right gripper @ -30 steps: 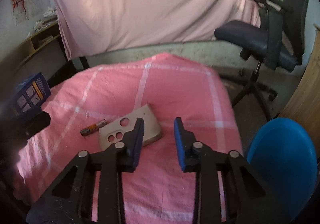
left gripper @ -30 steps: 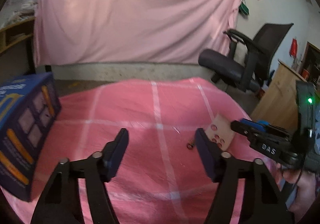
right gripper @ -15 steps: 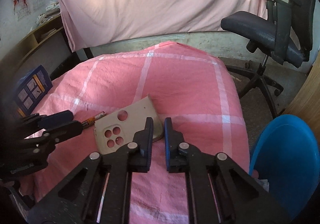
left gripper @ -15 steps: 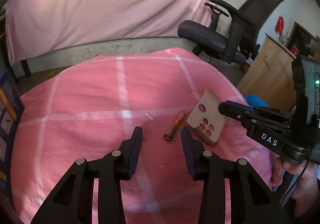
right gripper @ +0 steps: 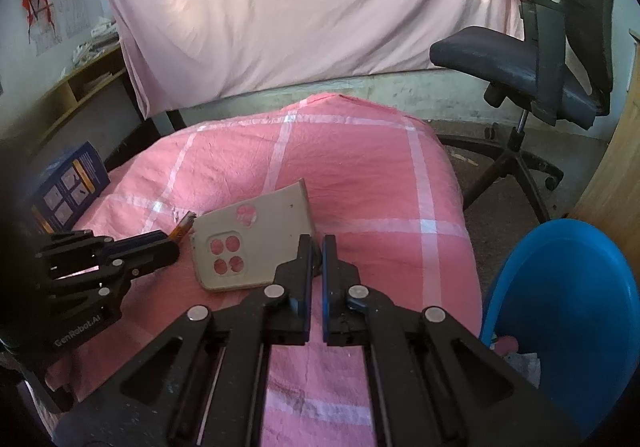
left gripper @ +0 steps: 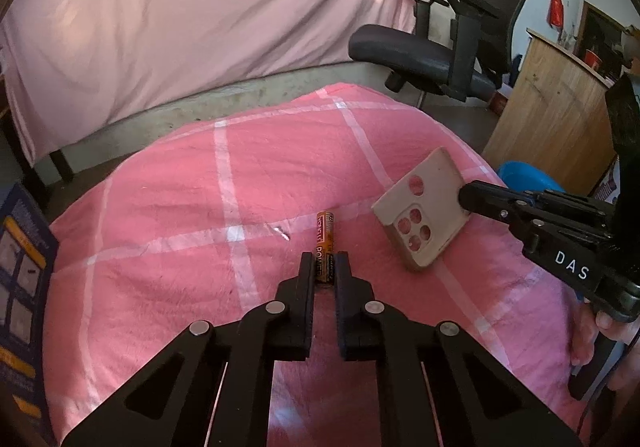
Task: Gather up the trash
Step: 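Grasp the orange battery with the left tool while the right tool grasps the beige phone case, then carry the battery and phone case over the blue basin and open both tools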
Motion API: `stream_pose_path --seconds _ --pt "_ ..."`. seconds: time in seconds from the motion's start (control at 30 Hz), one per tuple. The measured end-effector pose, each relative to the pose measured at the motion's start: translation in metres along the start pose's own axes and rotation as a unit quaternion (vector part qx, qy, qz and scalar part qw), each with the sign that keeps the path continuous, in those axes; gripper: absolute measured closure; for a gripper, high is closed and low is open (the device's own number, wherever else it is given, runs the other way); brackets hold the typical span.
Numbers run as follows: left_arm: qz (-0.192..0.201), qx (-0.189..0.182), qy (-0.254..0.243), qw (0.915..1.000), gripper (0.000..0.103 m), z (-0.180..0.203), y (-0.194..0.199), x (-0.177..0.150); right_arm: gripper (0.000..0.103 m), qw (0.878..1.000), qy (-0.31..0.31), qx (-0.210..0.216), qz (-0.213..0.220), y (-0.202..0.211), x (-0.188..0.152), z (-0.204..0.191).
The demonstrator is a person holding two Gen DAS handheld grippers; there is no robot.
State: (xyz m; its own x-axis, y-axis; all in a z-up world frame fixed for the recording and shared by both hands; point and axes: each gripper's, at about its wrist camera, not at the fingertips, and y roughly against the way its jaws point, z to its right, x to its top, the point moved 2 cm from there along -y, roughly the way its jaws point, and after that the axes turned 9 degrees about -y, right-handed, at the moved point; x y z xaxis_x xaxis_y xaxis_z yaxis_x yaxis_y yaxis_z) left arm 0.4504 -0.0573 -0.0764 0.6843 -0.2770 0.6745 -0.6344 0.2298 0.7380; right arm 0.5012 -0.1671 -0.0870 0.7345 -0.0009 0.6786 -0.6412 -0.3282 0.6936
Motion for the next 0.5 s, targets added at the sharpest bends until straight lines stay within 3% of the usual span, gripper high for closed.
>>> stream_pose_path --seconds 0.27,0.5 --pt "0.060 0.034 0.040 0.9969 0.096 0.004 0.034 -0.002 0.074 0.997 -0.010 0.016 0.081 0.035 0.000 0.004" --pt "0.167 0.058 0.056 0.9826 0.096 0.023 0.081 0.011 0.074 0.978 -0.027 0.028 0.204 0.092 0.001 0.011"
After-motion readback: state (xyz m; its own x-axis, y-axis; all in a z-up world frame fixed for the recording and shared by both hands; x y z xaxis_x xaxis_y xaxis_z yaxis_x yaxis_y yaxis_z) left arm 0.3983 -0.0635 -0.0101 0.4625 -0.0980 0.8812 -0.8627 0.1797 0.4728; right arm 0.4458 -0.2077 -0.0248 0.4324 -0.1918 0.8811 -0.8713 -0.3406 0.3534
